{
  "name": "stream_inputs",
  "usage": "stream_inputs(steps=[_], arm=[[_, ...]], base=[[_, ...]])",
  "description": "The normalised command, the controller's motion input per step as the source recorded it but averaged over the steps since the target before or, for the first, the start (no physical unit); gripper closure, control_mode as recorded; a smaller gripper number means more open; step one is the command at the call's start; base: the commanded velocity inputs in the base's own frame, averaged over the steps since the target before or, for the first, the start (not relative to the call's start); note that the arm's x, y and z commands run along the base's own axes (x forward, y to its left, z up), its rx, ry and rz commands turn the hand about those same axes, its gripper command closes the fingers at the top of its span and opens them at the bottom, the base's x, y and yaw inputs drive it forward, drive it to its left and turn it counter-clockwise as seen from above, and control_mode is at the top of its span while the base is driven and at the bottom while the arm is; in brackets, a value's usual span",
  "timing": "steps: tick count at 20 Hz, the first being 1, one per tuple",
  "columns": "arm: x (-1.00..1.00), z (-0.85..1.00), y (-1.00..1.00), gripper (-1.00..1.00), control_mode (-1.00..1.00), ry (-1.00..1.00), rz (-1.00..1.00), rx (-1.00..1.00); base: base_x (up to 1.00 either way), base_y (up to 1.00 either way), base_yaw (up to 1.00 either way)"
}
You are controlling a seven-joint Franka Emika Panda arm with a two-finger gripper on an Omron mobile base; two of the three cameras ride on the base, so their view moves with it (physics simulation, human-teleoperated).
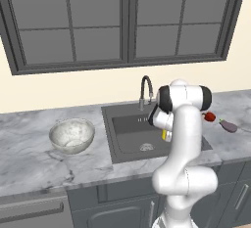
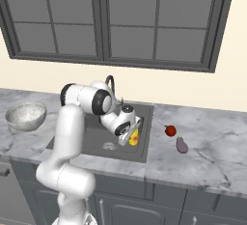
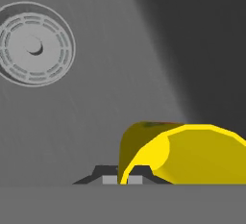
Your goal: Remove the eggplant and bell pepper from the sink. Then move the bowl and cup from the counter to the sink for washing.
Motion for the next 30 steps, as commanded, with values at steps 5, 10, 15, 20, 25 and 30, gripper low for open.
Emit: stream_inputs(steps=[5, 10, 15, 20, 25, 30], arm=[[0.31, -0.20, -0.05, 1.00, -1.00, 0.00, 0.00, 0.00], [0.28, -0.20, -0.03, 1.00, -1.00, 0.00, 0.00, 0.00], [0.19, -0.20, -0.01, 1.00, -1.00, -0.02, 0.00, 0.00], [0.24, -0.15, 0.00, 1.00, -1.00, 0.00, 0.00, 0.00], [0.22, -0.17, 0.00, -1.00, -1.00, 0.01, 0.00, 0.00], [0.17, -0.06, 0.00, -1.00, -1.00, 0.07, 0.00, 0.00]], base=[[0.00, 0.00, 0.00], [0.00, 0.00, 0.00], [0.00, 0.00, 0.00], [0.00, 0.00, 0.00], [0.00, 0.00, 0.00], [0.00, 0.00, 0.00]])
